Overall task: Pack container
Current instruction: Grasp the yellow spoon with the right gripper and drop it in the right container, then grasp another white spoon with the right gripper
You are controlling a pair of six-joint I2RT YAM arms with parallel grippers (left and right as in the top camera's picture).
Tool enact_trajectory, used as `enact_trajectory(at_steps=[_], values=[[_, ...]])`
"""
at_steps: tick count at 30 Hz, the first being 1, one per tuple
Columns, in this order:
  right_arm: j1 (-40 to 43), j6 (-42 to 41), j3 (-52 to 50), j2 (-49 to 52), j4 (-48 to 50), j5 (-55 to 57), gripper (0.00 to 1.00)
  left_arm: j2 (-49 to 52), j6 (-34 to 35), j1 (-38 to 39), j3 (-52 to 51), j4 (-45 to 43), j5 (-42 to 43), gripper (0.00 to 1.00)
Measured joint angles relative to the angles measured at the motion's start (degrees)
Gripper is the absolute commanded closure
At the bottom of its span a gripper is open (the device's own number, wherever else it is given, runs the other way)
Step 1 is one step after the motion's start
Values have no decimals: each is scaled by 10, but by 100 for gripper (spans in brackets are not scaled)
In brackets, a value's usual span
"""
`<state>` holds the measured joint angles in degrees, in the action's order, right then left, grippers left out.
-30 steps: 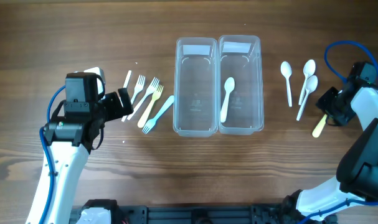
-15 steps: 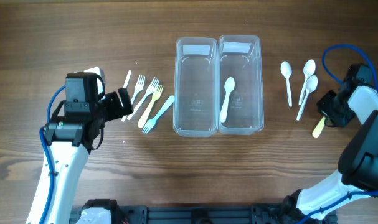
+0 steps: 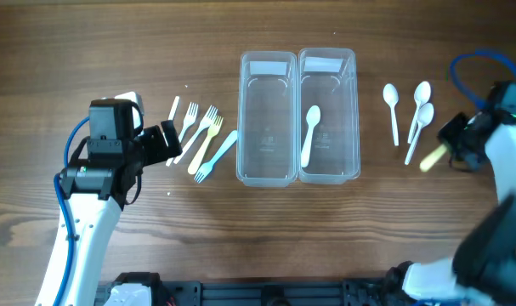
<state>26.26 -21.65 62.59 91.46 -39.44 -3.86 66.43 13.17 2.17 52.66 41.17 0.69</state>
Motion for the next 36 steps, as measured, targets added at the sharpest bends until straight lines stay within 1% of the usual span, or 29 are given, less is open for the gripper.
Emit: enact_trajectory(at_steps=[2, 4, 6, 8, 10, 12, 14, 16, 17, 19, 21, 24, 26, 30, 34, 36], values=[[-21, 0, 1, -118, -1, -59, 96, 0, 0, 0, 0, 0, 0, 0], [-54, 1, 2, -176, -4, -82, 96, 0, 0, 0, 0, 0, 0, 0], [-110, 8, 2, -219, -6, -98, 96, 0, 0, 0, 0, 0, 0, 0], [-165, 18, 2, -232, -7, -107, 95, 0, 0, 0, 0, 0, 0, 0], [-237, 25, 2, -222, -5, -103, 94, 0, 0, 0, 0, 0, 0, 0], [-294, 28, 2, -193, 12, -84, 93, 0, 0, 0, 0, 0, 0, 0], [-336, 29, 1, -141, 44, -65, 92, 0, 0, 0, 0, 1, 0, 0], [-351, 29, 1, -90, 76, -56, 92, 0, 0, 0, 0, 0, 0, 0], [-356, 29, 1, -52, 94, -50, 89, 0, 0, 0, 0, 0, 0, 0], [-358, 29, -4, 6, 115, -45, 78, 0, 0, 0, 0, 0, 0, 0], [-358, 32, -8, 38, 124, -42, 71, 0, 0, 0, 0, 0, 0, 0], [-358, 51, -11, 57, 131, -45, 62, 0, 0, 0, 0, 0, 0, 0], [-358, 66, -12, 53, 127, -48, 58, 0, 0, 0, 0, 0, 0, 0], [-358, 83, -9, 7, 114, -66, 57, 0, 0, 0, 0, 0, 0, 0], [-356, 91, 10, -103, 117, -42, 57, 0, 0, 0, 0, 0, 0, 0], [-343, 92, 24, -164, 112, 9, 53, 0, 0, 0, 0, 0, 0, 0]])
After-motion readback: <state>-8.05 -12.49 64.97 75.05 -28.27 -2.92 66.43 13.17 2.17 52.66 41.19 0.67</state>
